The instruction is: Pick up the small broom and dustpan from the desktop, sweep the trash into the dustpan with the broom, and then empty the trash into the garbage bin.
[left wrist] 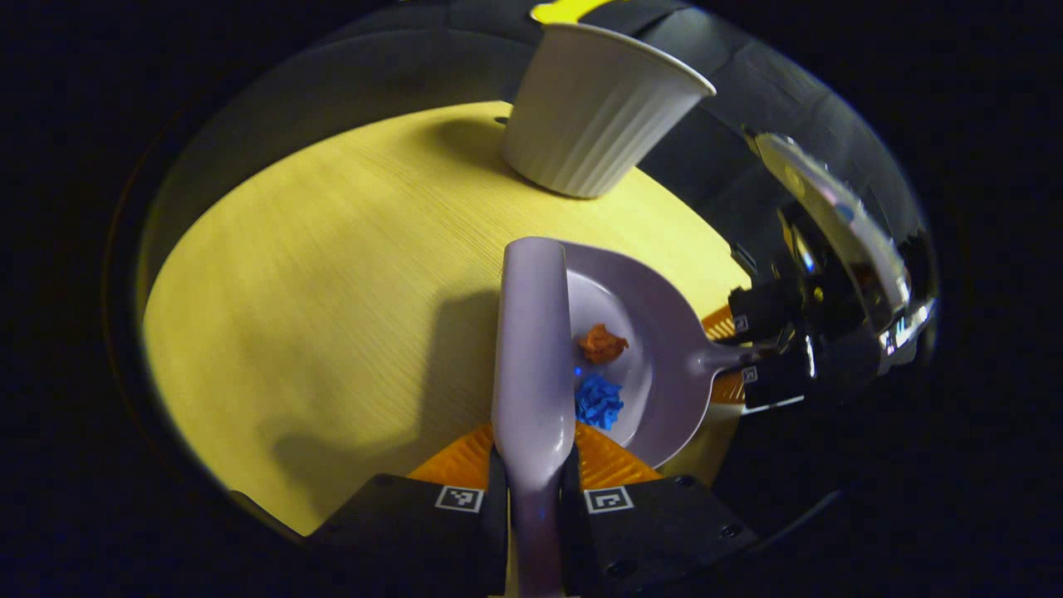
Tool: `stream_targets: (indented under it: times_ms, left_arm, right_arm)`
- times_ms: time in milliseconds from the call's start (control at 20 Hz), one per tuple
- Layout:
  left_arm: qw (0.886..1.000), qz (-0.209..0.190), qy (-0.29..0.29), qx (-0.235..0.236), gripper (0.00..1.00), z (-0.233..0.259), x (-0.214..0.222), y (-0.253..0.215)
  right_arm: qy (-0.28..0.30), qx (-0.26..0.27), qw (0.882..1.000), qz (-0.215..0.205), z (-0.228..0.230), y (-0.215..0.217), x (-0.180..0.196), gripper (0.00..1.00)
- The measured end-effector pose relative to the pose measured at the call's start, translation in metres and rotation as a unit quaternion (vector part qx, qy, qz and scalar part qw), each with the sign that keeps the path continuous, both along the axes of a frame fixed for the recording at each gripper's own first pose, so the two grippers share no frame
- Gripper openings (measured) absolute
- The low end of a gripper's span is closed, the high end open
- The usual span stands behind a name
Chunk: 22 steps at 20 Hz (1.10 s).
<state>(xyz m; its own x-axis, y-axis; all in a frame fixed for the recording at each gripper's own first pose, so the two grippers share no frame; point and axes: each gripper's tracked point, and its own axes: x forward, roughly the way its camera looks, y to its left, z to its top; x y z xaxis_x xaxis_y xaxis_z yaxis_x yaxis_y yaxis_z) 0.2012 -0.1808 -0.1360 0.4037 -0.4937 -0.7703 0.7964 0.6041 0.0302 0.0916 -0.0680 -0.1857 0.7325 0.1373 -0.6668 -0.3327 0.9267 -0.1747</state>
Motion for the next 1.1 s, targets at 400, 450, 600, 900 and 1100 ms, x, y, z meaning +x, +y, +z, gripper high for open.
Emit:
stream_targets:
  times_ms: [400, 450, 600, 900, 1100]
  left_arm:
    - [0.987, 0.119, -0.062, -0.084, 0.3, 0.038, -0.024, 0.061]
    - [0.985, 0.132, -0.069, -0.09, 0.3, 0.035, -0.031, 0.075]
    - [0.977, 0.171, -0.087, -0.098, 0.3, 0.01, -0.052, 0.123]
    - [0.957, 0.228, -0.131, -0.122, 0.3, -0.065, -0.075, 0.185]
    - [0.947, 0.245, -0.138, -0.155, 0.3, -0.085, -0.118, 0.228]
  right_arm:
    - [-0.004, -0.007, 1.0, 0.002, 0.006, -0.001, -0.001, 0.37]
    - [-0.005, -0.006, 1.0, -0.003, 0.008, 0.002, 0.0, 0.37]
    - [-0.02, -0.004, 1.0, -0.018, 0.014, 0.003, 0.0, 0.37]
    - [-0.061, -0.005, 0.998, -0.032, 0.046, -0.004, -0.001, 0.37]
    - [-0.071, 0.011, 0.997, -0.04, 0.065, -0.004, -0.007, 0.37]
